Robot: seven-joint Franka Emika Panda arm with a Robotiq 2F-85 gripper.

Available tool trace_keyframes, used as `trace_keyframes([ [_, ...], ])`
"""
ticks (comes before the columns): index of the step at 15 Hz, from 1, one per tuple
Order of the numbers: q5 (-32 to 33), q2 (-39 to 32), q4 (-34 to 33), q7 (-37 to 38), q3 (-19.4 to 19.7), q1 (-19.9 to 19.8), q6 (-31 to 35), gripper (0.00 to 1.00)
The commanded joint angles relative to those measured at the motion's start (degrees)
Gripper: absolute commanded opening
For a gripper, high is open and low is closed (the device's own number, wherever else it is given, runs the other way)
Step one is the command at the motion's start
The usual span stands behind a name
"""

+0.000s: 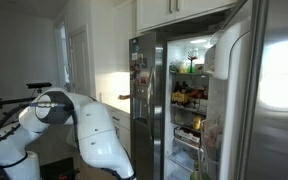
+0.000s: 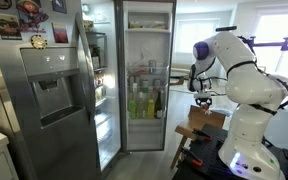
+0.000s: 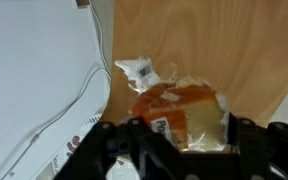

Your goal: Take the packet from the door of the refrigerator and place it on the chair

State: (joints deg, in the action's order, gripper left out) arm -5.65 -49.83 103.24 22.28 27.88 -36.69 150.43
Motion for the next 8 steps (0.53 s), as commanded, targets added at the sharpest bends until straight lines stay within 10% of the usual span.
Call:
trace_keyframes([
  [1,-1.24,-2.43,-4.46,-4.06,-1.81,-3.31,-1.38,0.36],
  [8,-0.63,-6.36,-6.82,-6.67,-3.59,-6.17,-0.76,0.36],
])
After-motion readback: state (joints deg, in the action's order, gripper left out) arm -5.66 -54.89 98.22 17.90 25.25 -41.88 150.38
